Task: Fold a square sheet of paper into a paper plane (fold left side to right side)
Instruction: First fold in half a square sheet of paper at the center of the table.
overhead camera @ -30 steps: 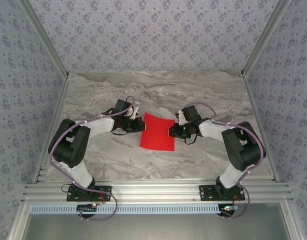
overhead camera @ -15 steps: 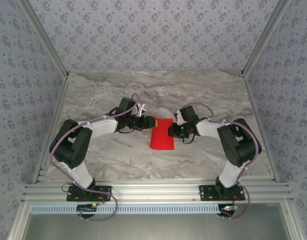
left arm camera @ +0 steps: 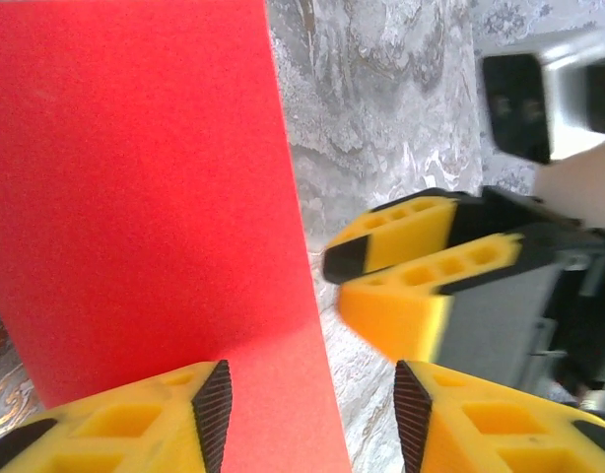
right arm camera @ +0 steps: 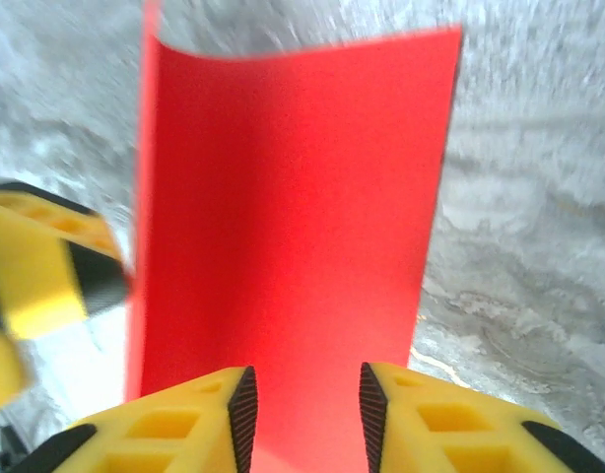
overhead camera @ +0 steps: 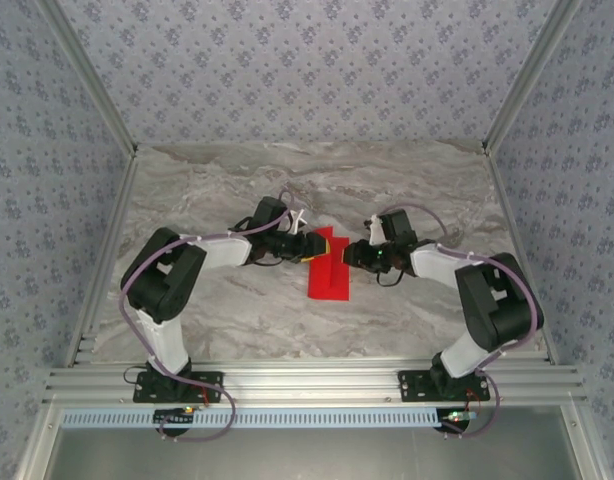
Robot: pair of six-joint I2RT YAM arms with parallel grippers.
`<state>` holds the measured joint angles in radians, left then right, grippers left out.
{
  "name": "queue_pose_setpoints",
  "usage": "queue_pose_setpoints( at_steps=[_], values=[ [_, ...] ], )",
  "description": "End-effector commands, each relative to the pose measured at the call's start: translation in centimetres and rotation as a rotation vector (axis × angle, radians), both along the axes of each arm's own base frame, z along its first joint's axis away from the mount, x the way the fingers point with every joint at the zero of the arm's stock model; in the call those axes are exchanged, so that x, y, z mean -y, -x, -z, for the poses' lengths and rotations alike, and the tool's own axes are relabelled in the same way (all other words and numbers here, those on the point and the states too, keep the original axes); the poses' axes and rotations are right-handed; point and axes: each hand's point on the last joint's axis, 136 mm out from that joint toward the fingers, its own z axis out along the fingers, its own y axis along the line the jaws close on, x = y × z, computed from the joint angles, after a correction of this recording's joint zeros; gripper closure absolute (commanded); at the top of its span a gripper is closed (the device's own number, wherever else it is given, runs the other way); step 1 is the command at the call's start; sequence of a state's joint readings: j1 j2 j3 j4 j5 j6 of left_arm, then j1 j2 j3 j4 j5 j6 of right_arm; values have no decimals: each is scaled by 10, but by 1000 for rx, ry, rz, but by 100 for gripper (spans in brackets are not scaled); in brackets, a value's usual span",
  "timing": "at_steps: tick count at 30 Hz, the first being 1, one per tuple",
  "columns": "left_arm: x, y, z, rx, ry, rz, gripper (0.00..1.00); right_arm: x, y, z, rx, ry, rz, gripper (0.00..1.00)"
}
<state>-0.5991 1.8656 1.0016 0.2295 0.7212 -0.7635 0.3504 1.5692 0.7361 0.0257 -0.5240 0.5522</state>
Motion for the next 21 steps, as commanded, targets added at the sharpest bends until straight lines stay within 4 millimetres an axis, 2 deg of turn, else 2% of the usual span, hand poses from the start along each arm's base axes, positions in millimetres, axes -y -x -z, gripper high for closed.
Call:
queue_pose_setpoints(
  at_steps=[1, 4, 7, 17, 21],
  values=[
    [10, -6, -10, 38, 34, 10, 59, -4, -2, -23, 38, -102, -2, 57],
    [10, -6, -7, 36, 28, 6, 66, -14, -7, -37, 51, -188, -5, 54],
    [9, -5, -5, 33, 19, 5, 73, -21, -11, -38, 35, -232, -8, 54],
    [9, -5, -4, 35, 14, 1, 77, -35, -12, -19, -26, -225, -18, 56],
    [8, -4, -3, 34, 12, 2, 78, -37, -12, -16, -33, -226, -22, 63]
  ],
)
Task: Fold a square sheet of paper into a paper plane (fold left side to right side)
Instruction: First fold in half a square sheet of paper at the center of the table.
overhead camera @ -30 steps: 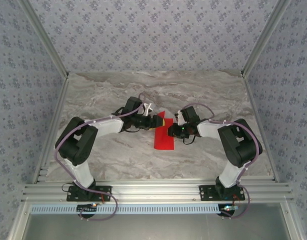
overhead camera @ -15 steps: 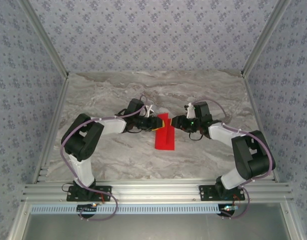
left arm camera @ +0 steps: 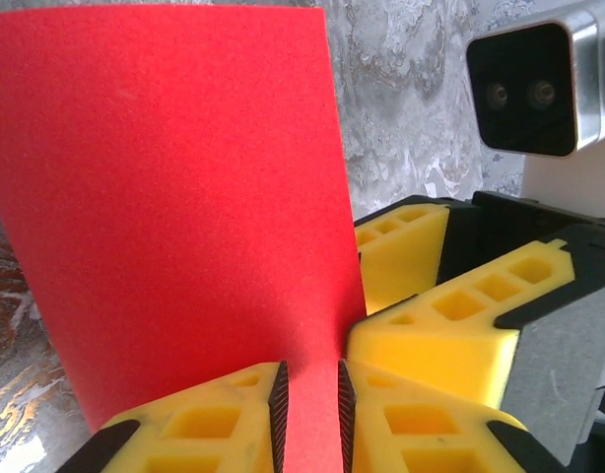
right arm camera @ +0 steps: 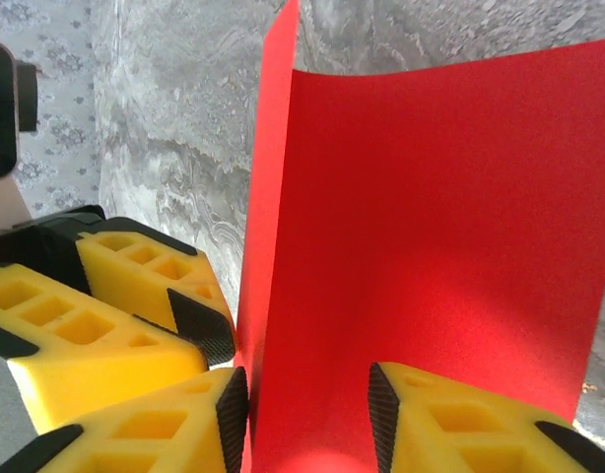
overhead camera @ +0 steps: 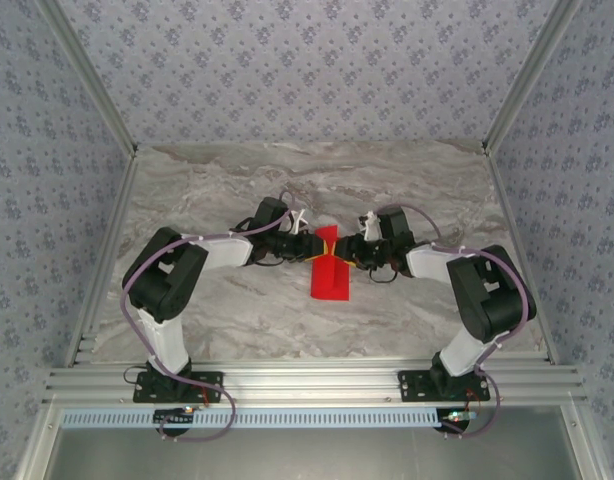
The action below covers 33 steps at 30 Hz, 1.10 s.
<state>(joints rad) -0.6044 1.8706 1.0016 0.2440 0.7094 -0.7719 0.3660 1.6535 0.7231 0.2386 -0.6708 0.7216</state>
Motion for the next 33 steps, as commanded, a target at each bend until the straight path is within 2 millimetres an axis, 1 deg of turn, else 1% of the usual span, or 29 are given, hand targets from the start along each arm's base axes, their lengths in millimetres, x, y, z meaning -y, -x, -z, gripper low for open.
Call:
queue_pose_setpoints(
  at_steps=[1, 4, 6, 8, 10, 12, 14, 16, 21, 24, 28, 30, 33],
  values=[
    [5, -2, -3, 27, 11, 8, 78, -7, -8, -9, 22, -28, -11, 67],
    [5, -2, -6, 34, 9, 6, 78, -5, -8, -6, 14, -15, -9, 82],
    [1, -2, -9, 51, -6, -3, 73, -2, -9, -2, 10, 10, -1, 92],
    [-6, -2, -10, 76, -47, -21, 68, 4, -9, 4, 1, 55, 7, 98],
    [-17, -2, -9, 91, -103, -48, 60, 11, -9, 10, -8, 126, 15, 98],
    [-28, -1, -4, 88, -160, -85, 55, 21, -9, 19, -11, 202, 17, 98],
    [-34, 0, 2, 77, -198, -103, 52, 26, -8, 24, -19, 240, 23, 98],
    [-35, 2, 9, 69, -226, -104, 51, 29, -6, 29, -32, 262, 30, 97],
    [-24, 4, 28, 44, -283, -77, 49, 34, -3, 38, -55, 295, 35, 96],
    [-17, 4, 36, 40, -324, -69, 49, 37, -2, 39, -51, 310, 42, 95],
    [-8, 5, 45, 34, -361, -51, 48, 36, -2, 38, -49, 308, 33, 94],
    [-6, 6, 49, 31, -382, -48, 49, 35, -2, 38, -46, 307, 30, 93],
    [-9, 6, 56, 27, -431, -52, 53, 37, -2, 34, -31, 313, 34, 89]
  ],
)
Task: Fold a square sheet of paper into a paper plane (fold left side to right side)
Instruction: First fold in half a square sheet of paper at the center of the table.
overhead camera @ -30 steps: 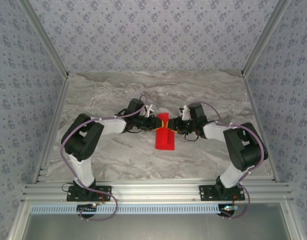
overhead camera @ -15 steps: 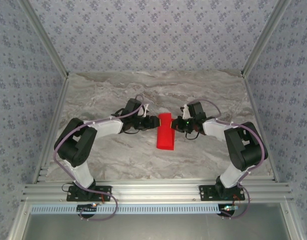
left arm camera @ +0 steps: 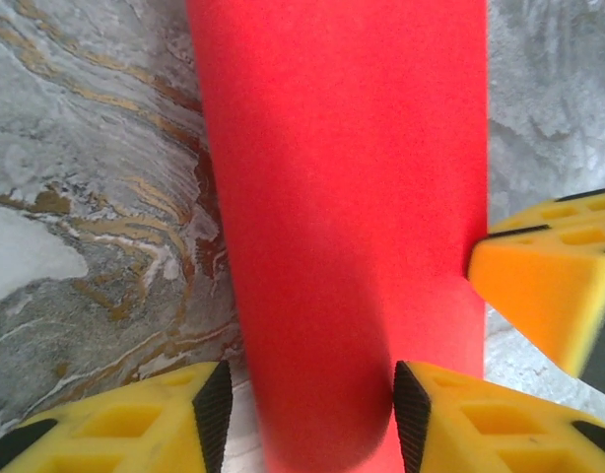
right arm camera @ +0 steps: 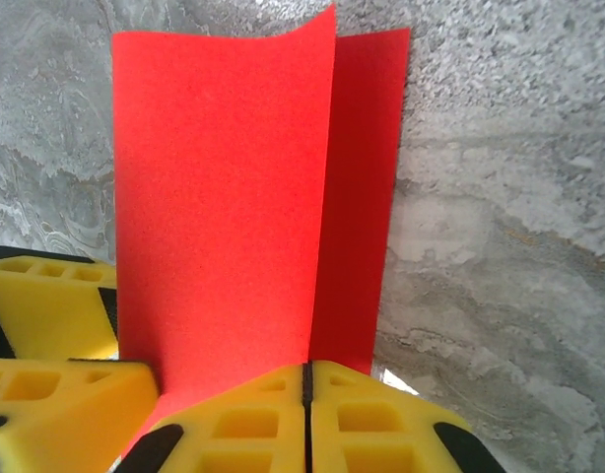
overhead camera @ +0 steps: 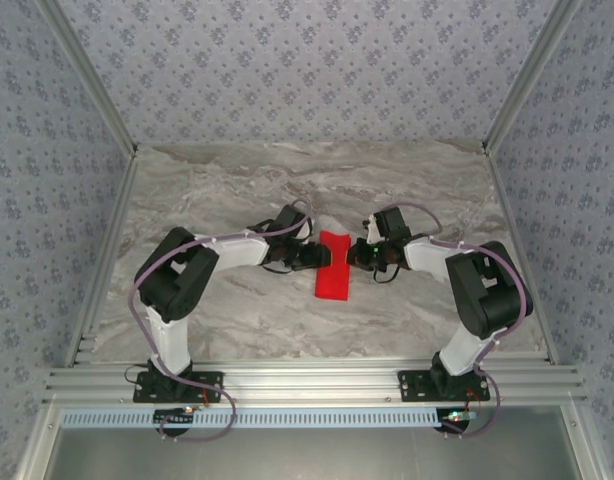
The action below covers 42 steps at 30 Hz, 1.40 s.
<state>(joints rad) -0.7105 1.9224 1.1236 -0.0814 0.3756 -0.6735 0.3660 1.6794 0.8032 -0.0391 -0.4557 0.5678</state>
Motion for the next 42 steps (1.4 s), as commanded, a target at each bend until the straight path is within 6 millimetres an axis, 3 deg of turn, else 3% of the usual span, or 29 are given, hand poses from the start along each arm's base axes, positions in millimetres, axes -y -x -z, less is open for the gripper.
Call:
queue_pose_setpoints(
  at_steps=[1, 7, 17, 42],
  values=[
    [-4, 1, 10, -5, -81, 4, 54, 7, -2, -5, 23, 41, 5, 84],
    [-3, 4, 17, -5, -142, 18, 56, 36, 1, -30, 123, 159, 67, 55],
    [-1, 8, 26, -12, -201, 47, 55, 72, 20, -58, 207, 256, 123, 38],
    [-1, 10, 33, -22, -256, 77, 53, 61, 28, -58, 197, 194, 91, 35]
  ],
)
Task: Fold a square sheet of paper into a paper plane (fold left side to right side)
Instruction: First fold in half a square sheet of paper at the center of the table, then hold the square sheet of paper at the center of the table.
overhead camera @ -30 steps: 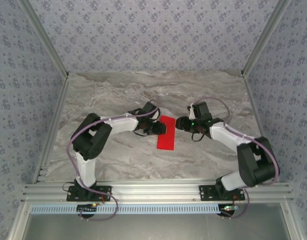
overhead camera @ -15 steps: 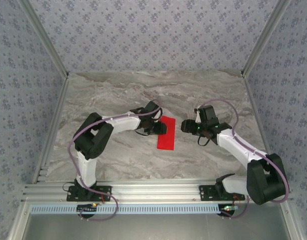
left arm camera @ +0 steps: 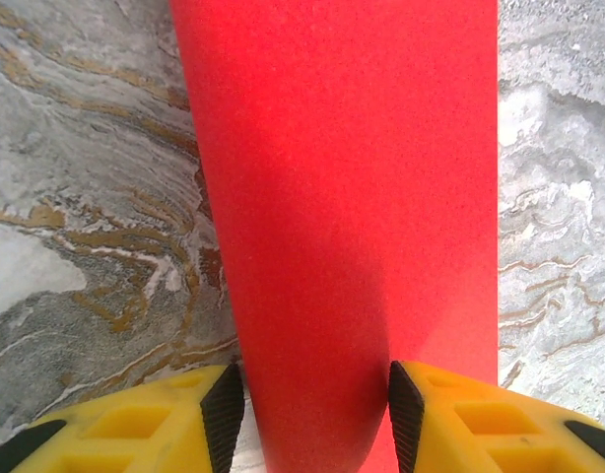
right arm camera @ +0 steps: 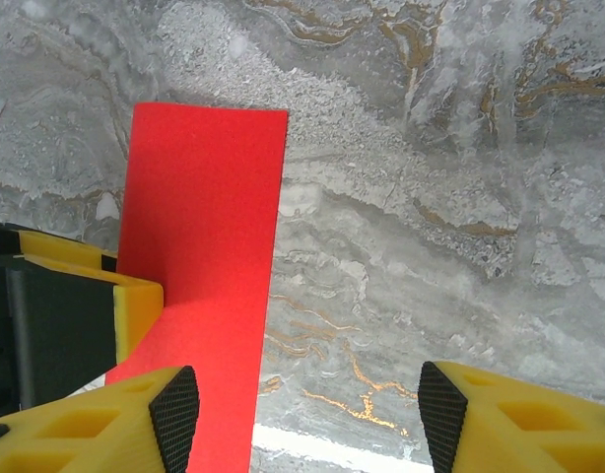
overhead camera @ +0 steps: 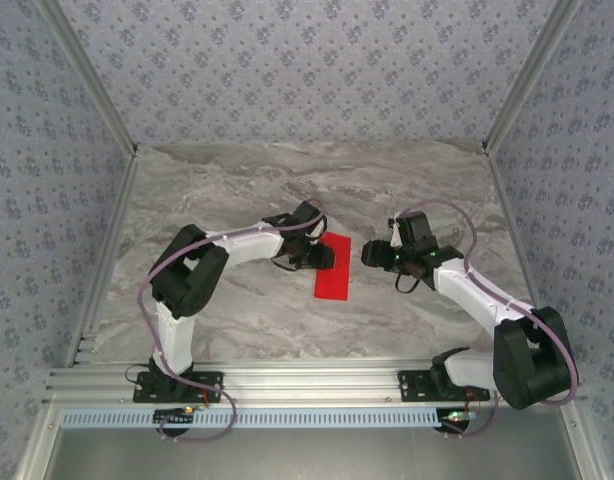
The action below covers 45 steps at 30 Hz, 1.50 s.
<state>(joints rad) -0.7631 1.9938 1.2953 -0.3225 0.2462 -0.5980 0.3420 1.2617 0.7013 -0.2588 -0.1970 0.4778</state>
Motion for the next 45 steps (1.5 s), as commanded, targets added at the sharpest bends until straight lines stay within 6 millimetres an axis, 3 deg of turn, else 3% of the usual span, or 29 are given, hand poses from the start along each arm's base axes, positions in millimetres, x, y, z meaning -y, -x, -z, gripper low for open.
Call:
queue_pose_setpoints(
  at_steps=[1, 4, 11, 13, 21, 33, 45],
  values=[
    [-5, 10, 26, -35, -71, 24, 53, -4, 3, 4, -14, -13, -15, 35],
    [-4, 9, 25, -32, -67, 23, 53, -16, 2, 7, -28, -62, -43, 43],
    [-5, 9, 24, -33, -70, 21, 53, -52, -5, 27, -106, -177, -115, 84],
    [-5, 9, 25, -34, -72, 21, 53, -58, -7, 33, -118, -180, -125, 90],
    [-5, 9, 25, -35, -73, 23, 53, -76, -16, 52, -165, -161, -153, 91],
    [-4, 7, 14, -15, -65, 28, 53, -58, -1, 97, -305, -40, -113, 91],
    [-3, -2, -74, 143, 74, 42, 48, -44, 17, 120, -386, 36, -99, 91]
  ],
)
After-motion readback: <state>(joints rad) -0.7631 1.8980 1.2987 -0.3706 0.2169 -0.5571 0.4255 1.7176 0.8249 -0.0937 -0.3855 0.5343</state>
